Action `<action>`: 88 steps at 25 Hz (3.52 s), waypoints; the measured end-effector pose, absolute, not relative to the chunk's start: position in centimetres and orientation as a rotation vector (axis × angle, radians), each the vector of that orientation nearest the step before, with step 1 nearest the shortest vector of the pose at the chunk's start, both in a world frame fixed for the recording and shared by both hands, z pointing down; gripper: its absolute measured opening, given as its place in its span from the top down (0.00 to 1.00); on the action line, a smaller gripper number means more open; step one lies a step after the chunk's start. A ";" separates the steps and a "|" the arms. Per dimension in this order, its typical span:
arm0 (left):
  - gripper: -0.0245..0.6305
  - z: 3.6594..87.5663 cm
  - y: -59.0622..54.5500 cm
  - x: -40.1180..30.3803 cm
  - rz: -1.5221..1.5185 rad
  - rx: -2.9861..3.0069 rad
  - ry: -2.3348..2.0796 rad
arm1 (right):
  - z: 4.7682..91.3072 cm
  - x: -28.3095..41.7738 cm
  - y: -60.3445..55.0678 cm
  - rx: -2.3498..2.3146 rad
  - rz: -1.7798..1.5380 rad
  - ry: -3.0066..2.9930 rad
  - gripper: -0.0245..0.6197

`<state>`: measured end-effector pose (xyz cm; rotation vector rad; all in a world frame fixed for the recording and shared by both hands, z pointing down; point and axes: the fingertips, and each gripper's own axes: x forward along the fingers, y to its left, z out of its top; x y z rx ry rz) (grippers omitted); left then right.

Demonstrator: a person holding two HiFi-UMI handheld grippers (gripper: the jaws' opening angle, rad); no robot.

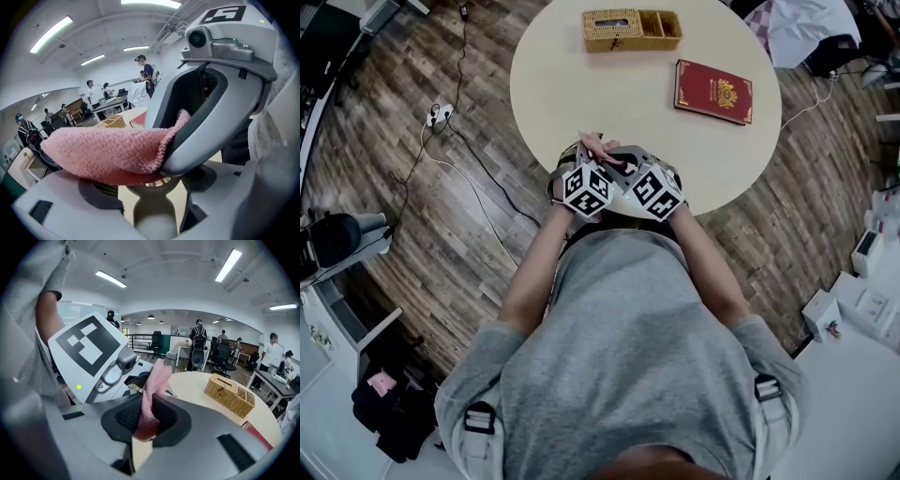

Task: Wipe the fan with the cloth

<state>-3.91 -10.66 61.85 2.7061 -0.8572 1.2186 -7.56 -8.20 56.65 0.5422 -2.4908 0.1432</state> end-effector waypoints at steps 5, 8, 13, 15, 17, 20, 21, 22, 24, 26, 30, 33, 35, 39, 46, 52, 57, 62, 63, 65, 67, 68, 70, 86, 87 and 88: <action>0.39 61.6 -11.1 -3.7 1.221 2.718 -0.865 | 56.7 -6.5 -8.2 0.566 0.138 -2.480 0.90; 0.39 61.5 -11.3 -3.9 1.223 2.716 -0.879 | 56.6 -5.7 -8.5 0.603 0.098 -2.458 0.90; 0.39 61.0 -11.7 -3.9 1.226 2.723 -0.884 | 56.2 -4.6 -9.4 0.653 0.101 -2.465 0.90; 0.39 60.9 -11.8 -3.8 1.225 2.723 -0.888 | 56.1 -4.5 -9.8 0.663 0.100 -2.460 0.90; 0.39 60.8 -11.9 -3.6 1.225 2.727 -0.887 | 55.9 -4.5 -10.0 0.669 0.101 -2.463 0.90; 0.39 60.8 -11.6 -3.5 1.230 2.738 -0.876 | 55.6 -4.8 -10.3 0.667 0.105 -2.478 0.90; 0.39 60.8 -11.5 -3.4 1.231 2.741 -0.872 | 55.6 -4.9 -10.4 0.663 0.104 -2.480 0.90; 0.39 60.8 -11.4 -3.4 1.231 2.744 -0.868 | 55.5 -5.1 -10.4 0.658 0.102 -2.483 0.90; 0.39 60.8 -11.2 -3.3 1.233 2.747 -0.861 | 55.3 -5.5 -10.5 0.648 0.099 -2.488 0.90; 0.39 60.8 -11.0 -3.2 1.236 2.751 -0.852 | 55.3 -5.8 -10.4 0.632 0.102 -2.489 0.90; 0.39 60.9 -10.5 -2.6 1.244 2.763 -0.828 | 55.4 -6.8 -9.6 0.579 0.107 -2.498 0.90; 0.39 60.9 -10.2 -2.2 1.251 2.770 -0.812 | 55.5 -7.3 -8.9 0.546 0.130 -2.500 0.90; 0.39 60.8 -10.1 -2.0 1.258 2.774 -0.807 | 55.6 -7.5 -8.5 0.523 0.155 -2.507 0.90; 0.39 60.7 -10.1 -1.7 1.272 2.784 -0.811 | 55.6 -7.3 -8.0 0.491 0.199 -2.517 0.90; 0.39 60.6 -10.5 -1.8 1.272 2.775 -0.837 | 55.7 -6.1 -7.5 0.485 0.204 -2.511 0.90; 0.39 60.7 -10.5 -1.4 1.255 2.765 -0.840 | 55.7 -4.8 -7.9 0.549 0.140 -2.487 0.90; 0.39 60.7 -10.4 -1.6 1.255 2.755 -0.845 | 55.5 -3.7 -8.9 0.613 0.111 -2.483 0.90; 0.39 60.5 -10.6 -1.4 1.242 2.748 -0.857 | 55.0 -3.5 -9.9 0.646 0.100 -2.497 0.90; 0.39 60.4 -10.6 -1.3 1.240 2.748 -0.858 | 55.0 -3.6 -10.0 0.647 0.096 -2.498 0.90; 0.39 60.3 -10.6 -1.2 1.239 2.752 -0.857 | 54.9 -3.8 -10.1 0.643 0.090 -2.504 0.90; 0.39 60.3 -10.5 -0.9 1.241 2.757 -0.851 | 54.8 -4.2 -10.0 0.633 0.092 -2.508 0.90; 0.39 60.3 -10.4 -0.8 1.243 2.758 -0.847 | 54.8 -4.4 -9.9 0.626 0.092 -2.508 0.90; 0.39 60.4 -10.2 -0.7 1.241 2.757 -0.842 | 54.9 -4.8 -9.5 0.605 0.093 -2.506 0.90; 0.39 59.7 -11.3 -1.4 1.095 2.726 -0.883 | 54.7 -1.7 -9.2 0.696 0.168 -2.523 0.90; 0.39 59.6 -11.4 -1.5 1.080 2.727 -0.885 | 54.6 -1.4 -9.5 0.716 0.182 -2.529 0.90; 0.39 59.5 -11.5 -1.6 1.065 2.728 -0.886 | 54.5 -1.2 -9.8 0.733 0.199 -2.537 0.90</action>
